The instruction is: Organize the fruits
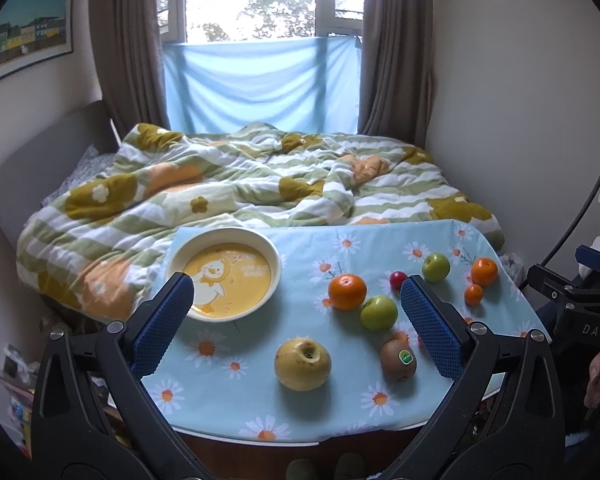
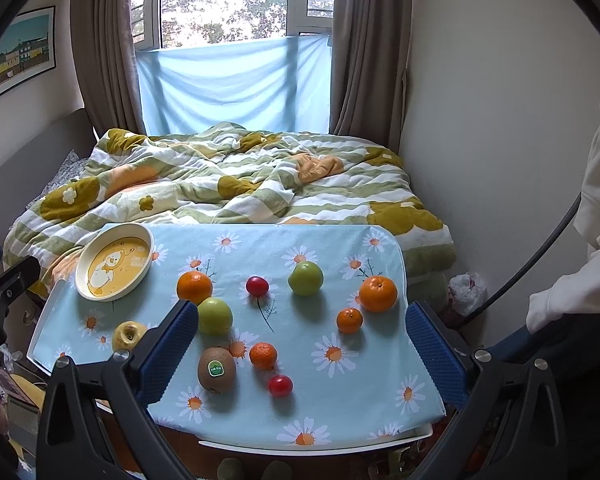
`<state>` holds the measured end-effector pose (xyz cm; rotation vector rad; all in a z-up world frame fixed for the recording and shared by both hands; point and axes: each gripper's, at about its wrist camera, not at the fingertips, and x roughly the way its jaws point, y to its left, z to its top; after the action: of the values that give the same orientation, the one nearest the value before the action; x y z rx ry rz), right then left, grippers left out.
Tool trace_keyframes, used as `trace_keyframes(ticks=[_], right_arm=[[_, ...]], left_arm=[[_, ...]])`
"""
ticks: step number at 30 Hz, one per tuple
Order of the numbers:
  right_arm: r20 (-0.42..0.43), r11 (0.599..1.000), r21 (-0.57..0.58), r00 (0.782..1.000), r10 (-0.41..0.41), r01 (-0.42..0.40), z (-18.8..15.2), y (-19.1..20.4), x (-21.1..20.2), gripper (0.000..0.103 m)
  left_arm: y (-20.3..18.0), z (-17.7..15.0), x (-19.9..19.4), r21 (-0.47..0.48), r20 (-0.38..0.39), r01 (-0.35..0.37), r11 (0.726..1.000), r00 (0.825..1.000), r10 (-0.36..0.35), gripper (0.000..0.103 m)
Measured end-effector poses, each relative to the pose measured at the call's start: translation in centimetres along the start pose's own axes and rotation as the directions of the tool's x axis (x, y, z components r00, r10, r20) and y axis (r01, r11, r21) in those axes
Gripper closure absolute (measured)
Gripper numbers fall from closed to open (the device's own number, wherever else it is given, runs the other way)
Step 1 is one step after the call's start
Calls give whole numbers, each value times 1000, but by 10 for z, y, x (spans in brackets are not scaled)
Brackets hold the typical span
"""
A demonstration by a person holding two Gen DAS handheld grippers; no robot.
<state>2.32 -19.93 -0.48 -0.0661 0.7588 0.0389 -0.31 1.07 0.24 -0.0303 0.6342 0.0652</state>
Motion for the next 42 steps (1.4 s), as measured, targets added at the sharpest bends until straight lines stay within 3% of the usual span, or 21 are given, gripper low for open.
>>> trace_keyframes(ticks=[42], right_arm=[[0,1000,-15,1000,10,-10,-1,13,-2,0]], left_arm=[[0,2,-3,4,3,-11,1000,1000,11,0]])
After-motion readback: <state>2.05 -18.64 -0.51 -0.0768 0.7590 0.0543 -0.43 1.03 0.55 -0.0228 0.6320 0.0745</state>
